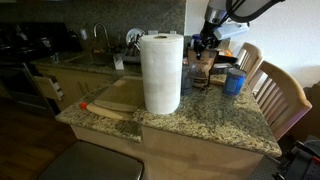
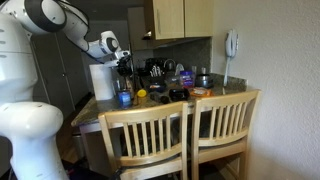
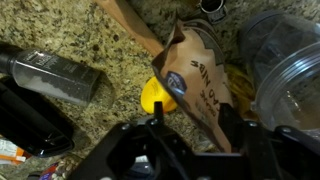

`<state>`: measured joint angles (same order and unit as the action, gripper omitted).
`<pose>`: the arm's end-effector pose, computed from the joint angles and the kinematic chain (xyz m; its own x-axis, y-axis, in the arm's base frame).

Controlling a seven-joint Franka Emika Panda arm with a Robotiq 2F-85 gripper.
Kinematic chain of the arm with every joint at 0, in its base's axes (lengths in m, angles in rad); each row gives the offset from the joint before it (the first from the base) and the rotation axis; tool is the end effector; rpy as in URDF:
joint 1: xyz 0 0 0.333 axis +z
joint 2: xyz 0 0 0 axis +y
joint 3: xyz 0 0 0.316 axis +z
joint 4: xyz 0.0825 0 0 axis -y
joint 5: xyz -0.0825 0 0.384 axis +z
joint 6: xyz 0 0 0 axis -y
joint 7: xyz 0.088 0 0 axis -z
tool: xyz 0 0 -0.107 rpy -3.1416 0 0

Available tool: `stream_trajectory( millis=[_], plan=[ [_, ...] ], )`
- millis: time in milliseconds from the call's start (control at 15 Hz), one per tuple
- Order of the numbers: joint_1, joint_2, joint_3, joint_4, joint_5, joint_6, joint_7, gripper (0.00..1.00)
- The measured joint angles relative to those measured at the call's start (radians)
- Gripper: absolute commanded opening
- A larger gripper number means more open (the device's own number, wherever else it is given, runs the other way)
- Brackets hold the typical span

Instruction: Move the packet of cocoa away from the cup

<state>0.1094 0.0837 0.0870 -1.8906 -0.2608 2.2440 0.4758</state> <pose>0.5979 0.1101 0.4874 0.9374 -0.1217 0.3263 -0.1592 -0.9831 0.0908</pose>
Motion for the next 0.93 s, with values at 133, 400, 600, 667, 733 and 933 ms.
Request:
stream_trajectory(
  millis=[133, 400, 600, 667, 733, 933],
  plan=[
    [0.001, 0.000, 0.000, 0.000, -0.007, 0.005, 0.000, 0.16],
    [0.004, -0.001, 0.000, 0.001, -0.013, 0.016, 0.000, 0.00],
    [0.010, -0.001, 0.002, 0.020, -0.003, 0.024, -0.003, 0.01],
    [0.013, -0.002, 0.004, 0.031, 0.016, 0.025, -0.012, 0.01],
    [0.016, -0.003, 0.008, 0.046, 0.050, 0.025, -0.033, 0.01],
    [0.026, -0.015, 0.017, 0.109, 0.108, 0.025, -0.093, 0.01]
  ],
)
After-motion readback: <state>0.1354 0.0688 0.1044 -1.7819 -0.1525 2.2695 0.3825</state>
